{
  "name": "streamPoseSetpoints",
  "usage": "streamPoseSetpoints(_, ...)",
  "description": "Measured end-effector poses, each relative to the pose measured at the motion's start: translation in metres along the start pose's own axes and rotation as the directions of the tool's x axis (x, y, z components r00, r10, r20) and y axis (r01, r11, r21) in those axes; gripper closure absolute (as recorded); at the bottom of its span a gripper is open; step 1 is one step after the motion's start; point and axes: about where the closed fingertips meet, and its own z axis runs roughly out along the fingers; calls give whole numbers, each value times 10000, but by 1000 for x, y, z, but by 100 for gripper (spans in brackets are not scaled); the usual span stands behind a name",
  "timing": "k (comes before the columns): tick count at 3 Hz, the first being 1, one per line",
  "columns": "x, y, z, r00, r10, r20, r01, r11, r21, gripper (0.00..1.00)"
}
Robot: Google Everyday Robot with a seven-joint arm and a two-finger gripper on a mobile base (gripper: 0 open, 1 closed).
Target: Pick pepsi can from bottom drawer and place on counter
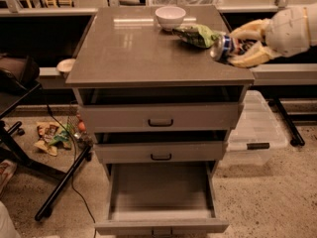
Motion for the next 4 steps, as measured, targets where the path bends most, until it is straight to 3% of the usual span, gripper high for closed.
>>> streamPoseSetpoints(1, -23, -47, 7, 9996, -28, 268, 9, 9976, 697, 100)
streamPoseSetpoints(2, -23, -47, 8, 9996, -28, 269, 9, 9976, 695, 100)
streamPoseSetpoints(3, -19, -54, 24, 9980, 604, 210, -621, 9938, 923, 100)
streamPoseSetpoints(4, -2, -69, 60, 9879, 1551, 81, -1552, 9830, 979, 100)
